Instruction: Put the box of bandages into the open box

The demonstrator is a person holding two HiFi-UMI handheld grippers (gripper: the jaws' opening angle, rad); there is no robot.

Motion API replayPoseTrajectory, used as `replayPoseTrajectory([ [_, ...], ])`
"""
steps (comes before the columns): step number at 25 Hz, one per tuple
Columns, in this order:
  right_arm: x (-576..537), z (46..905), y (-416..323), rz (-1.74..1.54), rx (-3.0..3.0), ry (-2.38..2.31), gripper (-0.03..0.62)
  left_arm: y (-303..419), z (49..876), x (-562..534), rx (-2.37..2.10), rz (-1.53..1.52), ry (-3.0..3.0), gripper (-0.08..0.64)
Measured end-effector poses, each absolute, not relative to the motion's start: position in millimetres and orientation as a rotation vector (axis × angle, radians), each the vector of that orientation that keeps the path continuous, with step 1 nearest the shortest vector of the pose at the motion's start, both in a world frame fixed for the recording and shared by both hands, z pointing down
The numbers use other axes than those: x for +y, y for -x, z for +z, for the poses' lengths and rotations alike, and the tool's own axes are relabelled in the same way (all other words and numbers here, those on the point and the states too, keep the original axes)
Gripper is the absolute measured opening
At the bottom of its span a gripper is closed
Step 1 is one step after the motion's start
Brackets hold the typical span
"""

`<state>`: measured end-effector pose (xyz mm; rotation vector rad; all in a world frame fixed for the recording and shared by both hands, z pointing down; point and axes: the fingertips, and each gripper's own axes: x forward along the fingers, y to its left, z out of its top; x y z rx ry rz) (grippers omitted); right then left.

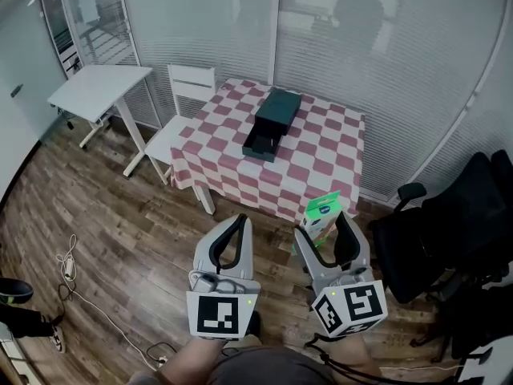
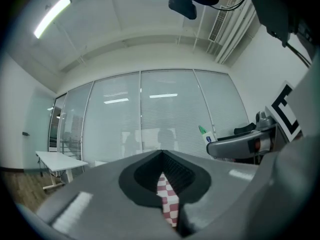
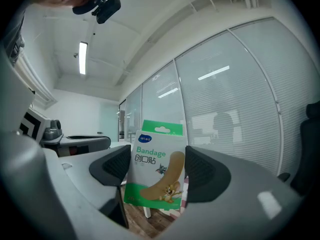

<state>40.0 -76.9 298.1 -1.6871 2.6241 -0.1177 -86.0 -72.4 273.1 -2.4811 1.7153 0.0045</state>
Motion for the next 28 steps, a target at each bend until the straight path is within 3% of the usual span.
replayPoseTrajectory([
  [13,-155,296,-15,-0.087,2.595,1.724,0.367,119,276,-154,1.695,0.009,2.486,0.000],
  [28,-304,322,-36,-0.195,2.608,1.705,0.365,96,299,-298,1.702,-0.093,2.508,0.000],
])
